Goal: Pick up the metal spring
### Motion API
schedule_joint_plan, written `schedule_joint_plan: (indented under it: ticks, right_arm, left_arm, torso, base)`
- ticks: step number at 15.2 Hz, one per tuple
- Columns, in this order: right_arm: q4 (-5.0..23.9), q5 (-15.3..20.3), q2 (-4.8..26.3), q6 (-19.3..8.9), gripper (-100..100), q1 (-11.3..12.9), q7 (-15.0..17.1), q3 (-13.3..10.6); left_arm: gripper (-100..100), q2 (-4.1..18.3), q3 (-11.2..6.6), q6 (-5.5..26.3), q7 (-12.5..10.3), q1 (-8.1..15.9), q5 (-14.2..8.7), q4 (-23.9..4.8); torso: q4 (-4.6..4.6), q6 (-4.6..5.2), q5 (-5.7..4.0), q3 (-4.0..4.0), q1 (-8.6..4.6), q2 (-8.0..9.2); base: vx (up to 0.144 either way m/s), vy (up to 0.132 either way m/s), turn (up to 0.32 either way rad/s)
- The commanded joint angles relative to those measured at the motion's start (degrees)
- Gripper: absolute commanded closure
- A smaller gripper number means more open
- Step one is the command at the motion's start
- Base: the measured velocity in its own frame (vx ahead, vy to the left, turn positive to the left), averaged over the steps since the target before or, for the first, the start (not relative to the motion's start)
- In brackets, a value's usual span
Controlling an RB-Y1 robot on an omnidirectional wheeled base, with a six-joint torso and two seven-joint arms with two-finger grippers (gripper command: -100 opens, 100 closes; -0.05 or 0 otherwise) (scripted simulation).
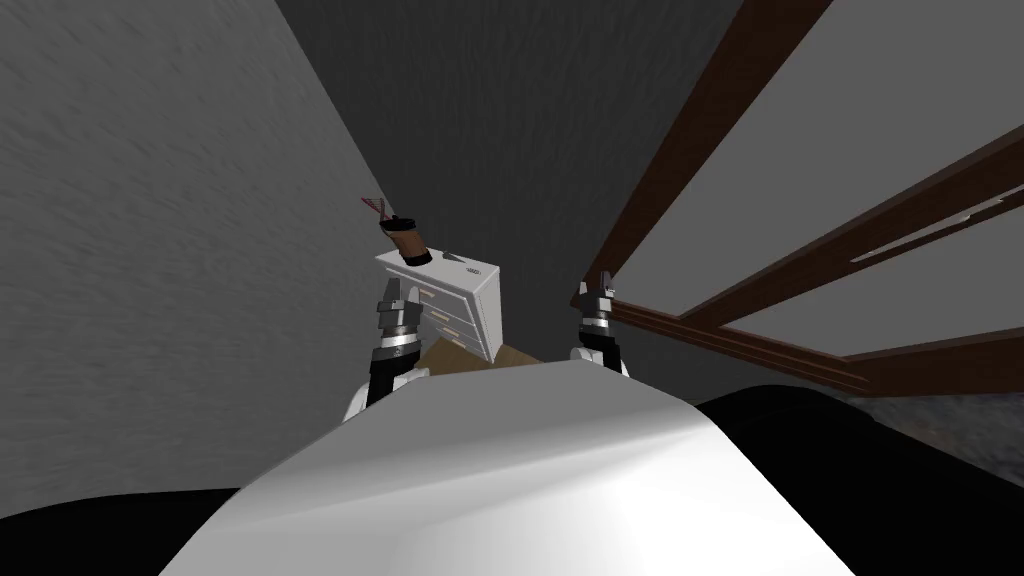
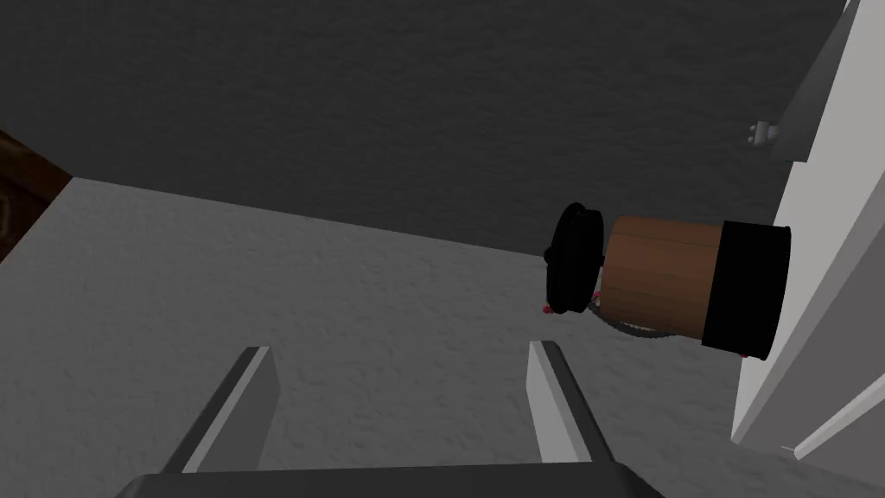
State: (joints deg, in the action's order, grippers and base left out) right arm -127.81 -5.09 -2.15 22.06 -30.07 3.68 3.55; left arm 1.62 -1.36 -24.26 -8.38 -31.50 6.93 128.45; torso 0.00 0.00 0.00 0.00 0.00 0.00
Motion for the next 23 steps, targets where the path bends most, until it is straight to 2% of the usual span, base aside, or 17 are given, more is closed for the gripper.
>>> schedule_joint_plan:
  ticks: [1,2,4,7,8,9,10,11,14,15,16,18,19,20,21,22,23]
  right_arm:
    - [0.0,0.0,0.0,0.0,0,0.0,0.0,0.0]
    - [0.0,0.0,0.0,0.0,0,0.0,0.0,0.0]
    - [0.0,0.0,0.0,0.0,0,0.0,0.0,0.0]
    - [0.0,0.0,0.0,0.0,0,0.0,0.0,0.0]
    - [0.0,0.0,0.0,0.0,0,0.0,0.0,0.0]
    - [0.0,0.0,0.0,0.0,0,0.0,0.0,0.0]
    - [0.0,0.0,0.0,0.0,0,0.0,0.0,0.0]
    - [0.0,0.0,0.0,0.0,0,0.0,0.0,0.0]
    - [0.0,0.0,0.0,0.0,0,0.0,0.0,0.0]
    - [0.0,0.0,0.0,0.0,0,0.0,0.0,0.0]
    - [0.0,0.0,0.0,0.0,0,0.0,0.0,0.0]
    - [0.0,0.0,0.0,0.0,0,0.0,0.0,0.0]
    - [0.0,0.0,0.0,0.0,0,0.0,0.0,0.0]
    - [0.0,0.0,0.0,0.0,0,0.0,0.0,0.0]
    - [0.0,0.0,0.0,0.0,0,0.0,0.0,0.0]
    - [0.0,0.0,0.0,0.0,0,0.0,0.0,0.0]
    - [0.0,0.0,0.0,0.0,0,0.0,0.0,0.0]
  left_arm:
    - [-100,2.5,-0.34,1.8,-0.9,1.8,-0.2,-1.2]
    - [-100,2.5,-0.34,1.8,-0.9,1.8,-0.2,-1.2]
    - [-100,4.6,-0.86,4.4,-2.1,4.5,-0.5,-3.0]
    - [-100,5.5,-1.19,6.1,-2.9,6.3,-0.6,-4.2]
    - [-100,6.4,-1.57,8.0,-3.8,8.4,-0.9,-5.5]
    - [-100,6.4,-1.57,8.1,-3.8,8.4,-0.9,-5.5]
    - [-100,7.3,-1.99,9.8,-4.8,10.5,-1.1,-7.0]
    - [-100,7.3,-1.99,10.3,-4.8,10.7,-1.1,-7.0]
    - [-100,8.9,-2.96,14.1,-6.9,14.9,-1.6,-10.5]
    - [-100,8.9,-2.96,15.3,-6.9,16.0,-1.6,-10.5]
    - [-100,9.7,-3.51,16.8,-8.1,17.6,-1.9,-12.4]
    - [-100,9.7,-3.51,18.1,-8.1,19.0,-1.9,-12.4]
    - [-100,10.5,-4.09,19.9,-9.4,21.1,-2.2,-14.4]
    - [-100,10.5,-4.09,20.8,-9.4,22.0,-2.2,-14.4]
    - [-100,10.5,-4.09,21.1,-9.4,22.2,-2.2,-14.4]
    - [-100,11.2,-4.7,22.9,-10.6,24.3,-2.5,-16.6]
    - [-100,11.2,-4.7,24.0,-10.6,25.5,-2.5,-16.6]
  torso:
    - [0.0,0.0,0.0,0.0,0.0,0.0]
    - [0.0,0.02,0.0,0.0,0.01,0.01]
    - [0.01,0.02,0.01,0.02,0.03,0.04]
    - [0.02,0.02,0.01,0.05,0.04,0.08]
    - [0.02,0.02,0.01,0.05,0.03,0.08]
    - [0.02,0.03,0.01,0.04,0.02,0.07]
    - [0.02,0.01,0.0,0.04,0.01,0.07]
    - [0.02,0.02,0.0,0.04,0.0,0.08]
    - [0.02,0.02,0.0,0.05,0.0,0.09]
    - [0.02,0.03,0.0,0.05,-0.02,0.08]
    - [0.02,0.02,-0.01,0.05,-0.03,0.09]
    - [0.02,0.03,-0.01,0.05,-0.03,0.09]
    - [0.02,0.0,-0.01,0.05,-0.02,0.08]
    - [0.01,0.02,0.0,0.03,-0.02,0.06]
    - [0.01,0.03,-0.01,0.03,-0.03,0.05]
    - [0.01,0.01,-0.01,0.03,-0.02,0.04]
    - [0.01,0.03,-0.01,0.02,-0.02,0.04]
  base:
    - [-0.007,0.0,-0.043]
    - [-0.015,0.003,-0.05]
    - [-0.023,0.003,-0.054]
    - [-0.026,0.003,-0.047]
    - [-0.026,-0.003,-0.064]
    - [-0.023,-0.003,-0.068]
    - [-0.025,-0.003,-0.07]
    - [-0.026,-0.003,-0.06]
    - [-0.03,-0.007,-0.086]
    - [-0.03,-0.013,-0.073]
    - [-0.033,-0.014,-0.117]
    - [-0.027,-0.008,-0.058]
    - [-0.017,-0.008,-0.055]
    - [-0.019,-0.008,-0.079]
    - [-0.014,-0.005,-0.046]
    - [-0.019,-0.008,-0.085]
    - [-0.023,-0.01,-0.093]
